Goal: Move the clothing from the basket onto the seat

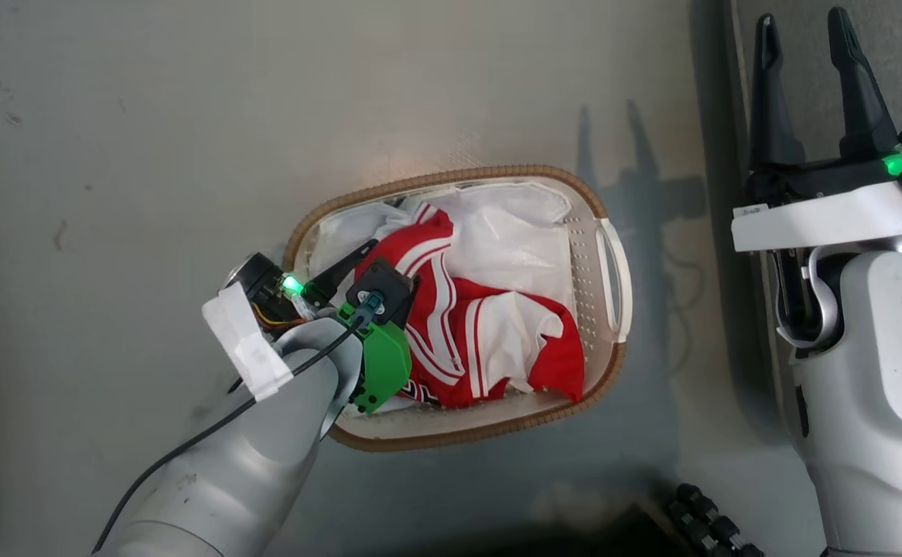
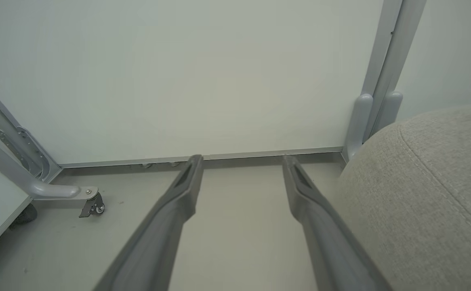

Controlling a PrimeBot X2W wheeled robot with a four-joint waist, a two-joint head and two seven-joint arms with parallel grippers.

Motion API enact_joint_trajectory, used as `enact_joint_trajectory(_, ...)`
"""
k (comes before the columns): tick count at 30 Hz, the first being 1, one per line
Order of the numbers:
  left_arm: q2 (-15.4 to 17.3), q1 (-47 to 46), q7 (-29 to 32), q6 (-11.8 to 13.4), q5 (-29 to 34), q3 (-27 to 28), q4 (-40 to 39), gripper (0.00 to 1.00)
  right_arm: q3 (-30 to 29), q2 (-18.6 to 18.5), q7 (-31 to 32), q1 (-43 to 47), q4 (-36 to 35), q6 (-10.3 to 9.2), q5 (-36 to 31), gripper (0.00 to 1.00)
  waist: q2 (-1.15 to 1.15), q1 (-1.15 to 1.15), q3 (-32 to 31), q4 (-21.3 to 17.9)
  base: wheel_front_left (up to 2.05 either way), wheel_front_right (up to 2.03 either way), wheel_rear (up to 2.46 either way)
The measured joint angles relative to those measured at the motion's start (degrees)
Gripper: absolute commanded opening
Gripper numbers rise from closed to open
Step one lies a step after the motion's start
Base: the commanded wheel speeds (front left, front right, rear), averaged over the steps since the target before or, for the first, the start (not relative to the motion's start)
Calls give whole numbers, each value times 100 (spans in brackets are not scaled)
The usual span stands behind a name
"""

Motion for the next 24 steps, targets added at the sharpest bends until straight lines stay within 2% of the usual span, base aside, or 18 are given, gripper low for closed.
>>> enact_joint_trajectory(8,1,-421,444,283,-42,-318,542,100,200,0,0,-165,-79,0,326,100,0,0,712,-370,0,0,0)
enact_joint_trajectory(18,2,-684,631,912,-252,-344,1025,100,343,0,0,-210,-83,0,508,100,0,0,1167,-780,0,0,0)
enact_joint_trajectory(21,0,-697,691,931,-314,-379,1091,100,371,0,0,-210,-82,0,522,100,0,0,1221,-834,0,0,0)
enact_joint_trajectory(22,0,-697,706,924,-324,-393,1091,60,378,1,0,-210,-82,0,524,100,0,0,1225,-841,0,0,0)
enact_joint_trajectory(23,3,-695,706,898,-350,-415,1074,36,380,0,0,-210,-80,0,527,100,0,0,1223,-843,0,0,0)
enact_joint_trajectory(24,5,-686,703,866,-388,-435,1042,0,381,1,0,-210,-76,0,527,100,0,-1,1215,-840,0,0,0)
